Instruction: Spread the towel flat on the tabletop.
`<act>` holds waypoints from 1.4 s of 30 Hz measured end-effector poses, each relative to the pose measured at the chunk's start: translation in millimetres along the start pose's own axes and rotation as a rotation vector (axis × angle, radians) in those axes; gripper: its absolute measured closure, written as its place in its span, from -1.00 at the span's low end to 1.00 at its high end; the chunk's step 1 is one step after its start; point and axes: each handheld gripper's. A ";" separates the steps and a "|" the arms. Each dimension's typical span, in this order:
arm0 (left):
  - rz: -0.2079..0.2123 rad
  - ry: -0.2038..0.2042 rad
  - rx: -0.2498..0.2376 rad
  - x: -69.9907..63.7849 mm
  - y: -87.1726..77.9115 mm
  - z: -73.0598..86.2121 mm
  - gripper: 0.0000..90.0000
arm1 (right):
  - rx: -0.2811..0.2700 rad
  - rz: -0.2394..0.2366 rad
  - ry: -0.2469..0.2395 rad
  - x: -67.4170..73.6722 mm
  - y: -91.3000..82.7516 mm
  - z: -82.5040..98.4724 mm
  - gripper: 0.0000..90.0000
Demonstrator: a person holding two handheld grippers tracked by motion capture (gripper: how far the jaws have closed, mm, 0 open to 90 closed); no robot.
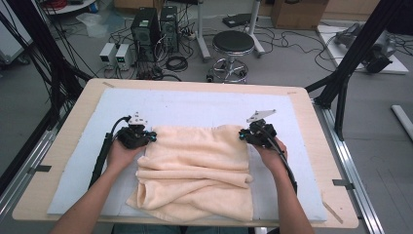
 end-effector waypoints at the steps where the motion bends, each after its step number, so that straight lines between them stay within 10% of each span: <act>1: -0.001 -0.005 0.001 1.2 -0.7 0.2 0.76 | 0.001 -0.014 0.014 -2.0 -2.3 1.9 0.69; 9: 0.045 -0.039 0.070 2.7 3.8 5.9 0.21 | 0.082 -0.116 -0.002 5.8 9.7 10.1 0.27; 18: 0.050 0.004 0.063 -5.9 6.3 4.5 0.82 | 0.097 -0.135 0.007 8.0 16.7 12.0 0.68; 30: 0.076 0.003 0.016 -11.8 -24.4 -0.8 0.90 | 0.067 -0.203 -0.036 21.7 2.5 1.3 0.90; 34: 0.021 -0.019 -0.036 -0.1 -19.4 -15.8 0.90 | 0.018 -0.165 -0.061 17.8 -5.8 -11.3 0.91; 39: -0.065 -0.069 -0.135 36.6 8.3 -71.3 0.90 | -0.041 -0.063 -0.066 -25.8 -7.4 -59.6 0.91; 42: -0.207 -0.010 -0.066 51.0 24.2 -104.6 0.38 | -0.098 0.089 -0.053 -56.1 -1.1 -91.6 0.26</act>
Point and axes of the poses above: each handheld gripper's, and its own axes: y roughly forward along the jaws, z roughly out of its underside, x roughly to its left, and after that the axes turned 9 degrees about -x, right-handed
